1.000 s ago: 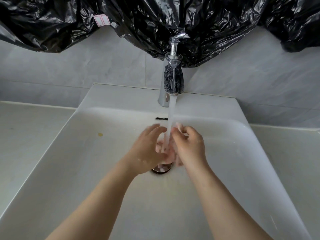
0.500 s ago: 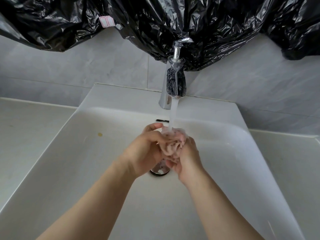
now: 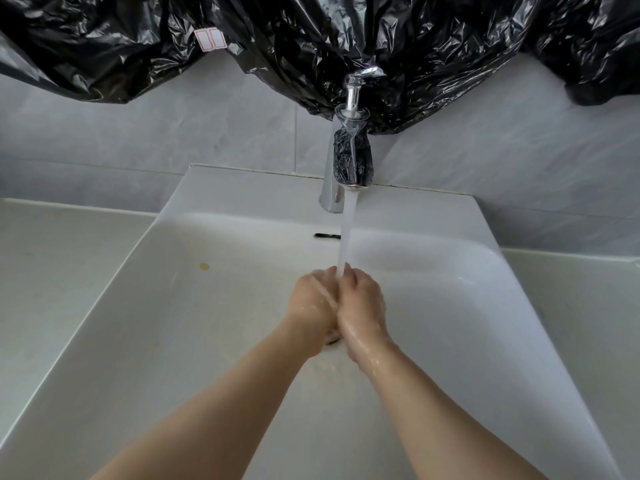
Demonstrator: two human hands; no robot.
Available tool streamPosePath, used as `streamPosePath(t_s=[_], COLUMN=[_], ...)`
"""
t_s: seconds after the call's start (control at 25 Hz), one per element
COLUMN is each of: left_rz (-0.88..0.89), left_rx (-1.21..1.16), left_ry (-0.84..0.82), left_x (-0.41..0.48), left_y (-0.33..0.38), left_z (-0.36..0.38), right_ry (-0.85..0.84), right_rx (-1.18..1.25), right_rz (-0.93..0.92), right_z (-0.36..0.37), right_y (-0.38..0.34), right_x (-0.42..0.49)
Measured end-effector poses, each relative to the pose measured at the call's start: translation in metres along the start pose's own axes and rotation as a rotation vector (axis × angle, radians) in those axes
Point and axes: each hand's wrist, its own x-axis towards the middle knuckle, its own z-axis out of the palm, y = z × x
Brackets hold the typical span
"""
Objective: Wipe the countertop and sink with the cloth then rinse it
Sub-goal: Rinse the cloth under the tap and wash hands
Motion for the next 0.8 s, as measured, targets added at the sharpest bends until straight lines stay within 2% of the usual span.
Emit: streamPosePath(t_s=[0.08,0.12,0.16,0.24,0.36,0.44,0.48,0.6,0.72,0.8], left_rz=[0.038,0.089,0.154,0.204,0.098,0.083,0.053,-0.022,-0.088,-0.179], left_rx=[0.176,0.234,0.198,-0.024,-0.132,-0.198,-0.248,-0.307,-0.319,-0.274], left_ry=[0.064,0.054,-0.032,-0.212,-0.074,-0.042,-0.028,-0.045,-0.137,-0.167], left_x=[0.003,0.005,0.005,0.004,0.004,0.006,0.007,0.007,0.009,0.013], left_y=[0.006,0.006,0.003,0.0,0.0,0.006,0.008,0.009,0.005,0.0], left_z=[-0.002,-0.004,-0.007,-0.011,-0.015,-0.019,-0.022,-0.035,-0.048,-0.057], right_ry=[-0.031,-0.038,-0.032,0.005,-0.057,-0.132,-0.145,-0.037,-0.025,0.059], right_rx=[0.204,0.28,0.3,0.304,0.495,0.446,0.349,0.043,0.002,0.036], right_rz=[0.238,0.31,0.343,0.29,0.222,0.161,0.114,0.0,-0.017,-0.016], right_z=[-0.004,-0.01,-0.015,-0.021,-0.022,-0.018,-0.017,-0.019,-0.024,-0.031], right_y=[-0.004,-0.004,-0.004,0.0,-0.003,-0.003,-0.002,-0.005,-0.004,-0.004], right_x=[0.0,0.002,0.005,0.013,0.014,0.012,0.01,0.007,0.014,0.019])
